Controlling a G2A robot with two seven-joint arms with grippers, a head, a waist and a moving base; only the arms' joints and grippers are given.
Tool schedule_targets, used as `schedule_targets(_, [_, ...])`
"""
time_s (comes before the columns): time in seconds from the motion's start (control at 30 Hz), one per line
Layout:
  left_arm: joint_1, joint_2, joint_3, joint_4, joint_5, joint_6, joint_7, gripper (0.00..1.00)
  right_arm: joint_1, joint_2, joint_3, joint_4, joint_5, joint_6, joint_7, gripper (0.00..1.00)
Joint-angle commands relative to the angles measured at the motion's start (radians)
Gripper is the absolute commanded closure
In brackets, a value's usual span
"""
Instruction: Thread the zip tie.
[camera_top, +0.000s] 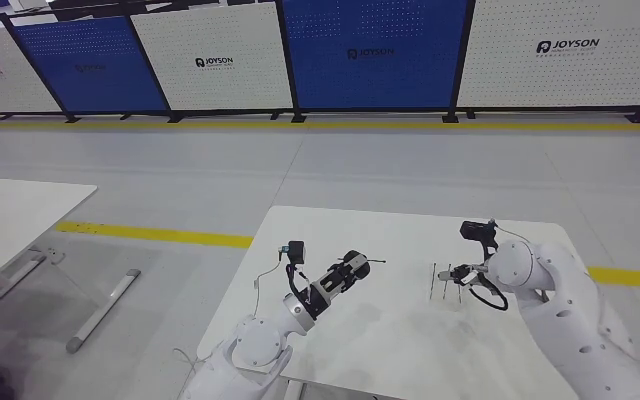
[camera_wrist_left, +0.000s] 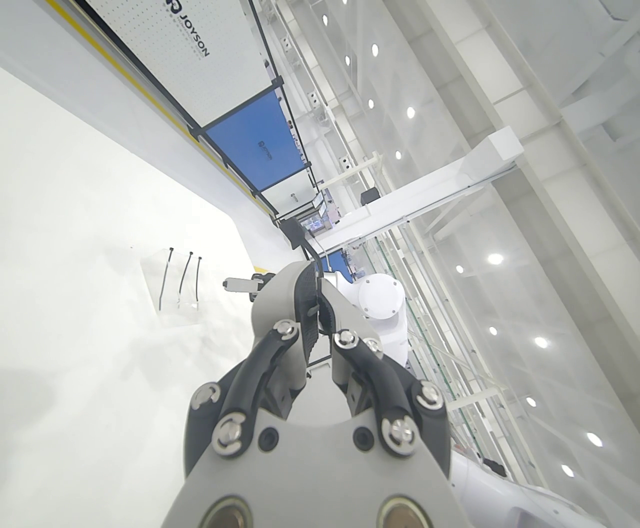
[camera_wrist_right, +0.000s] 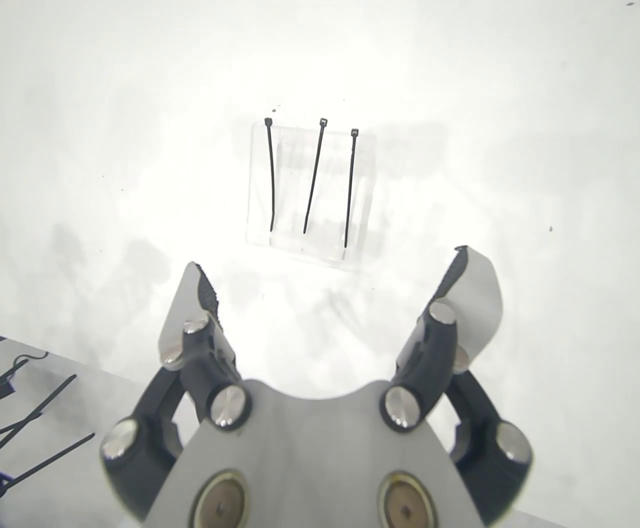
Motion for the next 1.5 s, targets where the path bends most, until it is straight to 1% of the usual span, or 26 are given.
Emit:
schedule_targets(0.0, [0.0, 0.0, 0.0, 0.0, 0.0, 0.0, 0.0, 1.0, 0.0, 0.0, 0.0, 0.0, 0.0, 0.0, 0.0, 0.0])
schedule_targets(0.3, [0.0, 0.0, 0.0, 0.0, 0.0, 0.0, 0.0, 1.0, 0.0, 0.0, 0.0, 0.0, 0.0, 0.0, 0.0, 0.0])
schedule_targets(0.4, [0.0, 0.0, 0.0, 0.0, 0.0, 0.0, 0.0, 1.0, -0.01, -0.001, -0.001, -0.008, -0.006, -0.008, -0.033, 0.0])
schedule_targets(0.5, [0.0, 0.0, 0.0, 0.0, 0.0, 0.0, 0.0, 1.0, 0.014, -0.007, -0.019, -0.001, -0.033, 0.0, -0.004, 0.0])
schedule_targets(0.57, [0.0, 0.0, 0.0, 0.0, 0.0, 0.0, 0.0, 1.0, 0.038, -0.016, -0.042, 0.015, -0.048, 0.0, 0.014, 0.0])
schedule_targets(0.7, [0.0, 0.0, 0.0, 0.0, 0.0, 0.0, 0.0, 1.0, 0.108, -0.043, -0.088, 0.114, -0.036, 0.0, 0.045, 0.0])
schedule_targets(0.73, [0.0, 0.0, 0.0, 0.0, 0.0, 0.0, 0.0, 1.0, 0.122, -0.049, -0.103, 0.129, -0.04, -0.008, 0.056, 0.0])
schedule_targets(1.1, [0.0, 0.0, 0.0, 0.0, 0.0, 0.0, 0.0, 1.0, 0.126, -0.05, -0.107, 0.134, -0.041, -0.011, 0.058, 0.0])
schedule_targets(1.17, [0.0, 0.0, 0.0, 0.0, 0.0, 0.0, 0.0, 1.0, 0.112, -0.049, -0.096, 0.137, -0.028, -0.019, 0.022, 0.0])
schedule_targets(1.23, [0.0, 0.0, 0.0, 0.0, 0.0, 0.0, 0.0, 1.0, 0.109, -0.048, -0.085, 0.143, -0.019, -0.021, 0.02, 0.0])
schedule_targets(1.27, [0.0, 0.0, 0.0, 0.0, 0.0, 0.0, 0.0, 1.0, 0.113, -0.048, -0.076, 0.156, -0.011, -0.01, 0.029, 0.0])
schedule_targets(1.37, [0.0, 0.0, 0.0, 0.0, 0.0, 0.0, 0.0, 1.0, 0.135, -0.054, -0.068, 0.205, 0.03, -0.012, 0.054, 0.0])
schedule_targets(1.47, [0.0, 0.0, 0.0, 0.0, 0.0, 0.0, 0.0, 1.0, 0.154, -0.06, -0.068, 0.244, 0.076, -0.049, 0.064, 0.0])
